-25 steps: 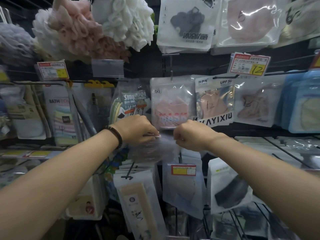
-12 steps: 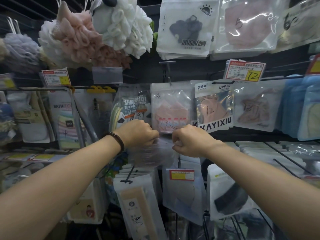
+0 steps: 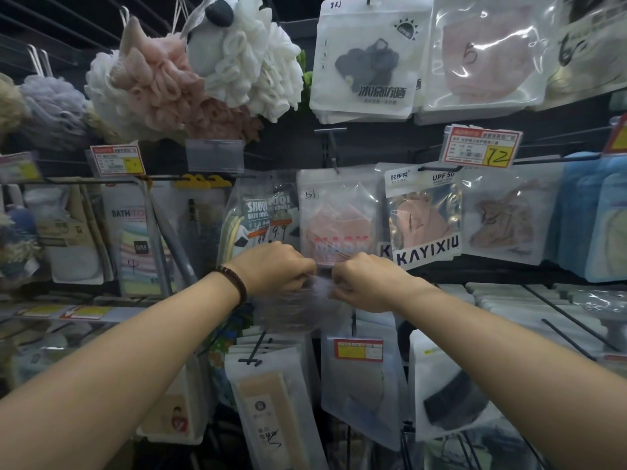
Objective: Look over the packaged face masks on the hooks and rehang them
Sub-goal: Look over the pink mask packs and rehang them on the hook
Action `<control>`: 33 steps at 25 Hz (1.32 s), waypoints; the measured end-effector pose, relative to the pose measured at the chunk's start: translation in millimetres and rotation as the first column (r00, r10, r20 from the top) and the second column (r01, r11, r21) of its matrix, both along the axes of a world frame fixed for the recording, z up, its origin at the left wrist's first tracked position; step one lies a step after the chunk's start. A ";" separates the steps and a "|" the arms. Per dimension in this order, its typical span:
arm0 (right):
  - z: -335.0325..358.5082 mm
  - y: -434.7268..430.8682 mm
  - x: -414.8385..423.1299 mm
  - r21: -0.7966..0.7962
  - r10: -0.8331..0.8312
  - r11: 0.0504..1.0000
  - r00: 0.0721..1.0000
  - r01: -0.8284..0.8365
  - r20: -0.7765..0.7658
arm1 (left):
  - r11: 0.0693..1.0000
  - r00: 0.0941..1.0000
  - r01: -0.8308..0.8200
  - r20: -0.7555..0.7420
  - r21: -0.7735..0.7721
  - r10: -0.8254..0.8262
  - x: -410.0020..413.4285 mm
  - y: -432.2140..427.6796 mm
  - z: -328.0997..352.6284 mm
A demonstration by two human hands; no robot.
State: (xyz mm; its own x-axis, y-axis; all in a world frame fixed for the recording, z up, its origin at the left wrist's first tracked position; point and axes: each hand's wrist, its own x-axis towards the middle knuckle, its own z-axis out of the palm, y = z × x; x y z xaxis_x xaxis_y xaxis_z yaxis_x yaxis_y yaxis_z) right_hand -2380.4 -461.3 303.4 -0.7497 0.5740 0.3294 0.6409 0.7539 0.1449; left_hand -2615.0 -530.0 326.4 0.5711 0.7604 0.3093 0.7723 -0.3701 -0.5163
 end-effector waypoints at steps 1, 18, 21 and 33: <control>1.2 0.4 -1.5 -0.009 -0.005 1.000 1.000 0.005 0.012 | 1.000 1.000 -0.001 0.015 -0.013 0.001 1.0 0.1 0.8; 27.8 -34.9 6.0 0.343 -0.002 0.939 0.994 -0.037 0.114 | 0.988 0.986 0.101 0.124 0.119 -0.116 -1.8 -19.4 11.2; 17.5 -42.0 27.4 0.149 0.016 0.989 0.983 0.011 -0.180 | 0.982 0.991 0.067 0.105 0.179 -0.086 3.2 -32.5 14.0; -6.6 -103.4 27.5 -0.474 -0.786 0.164 0.176 -0.865 -0.592 | 0.847 0.954 -0.042 0.273 0.531 -0.123 40.1 -108.4 -41.5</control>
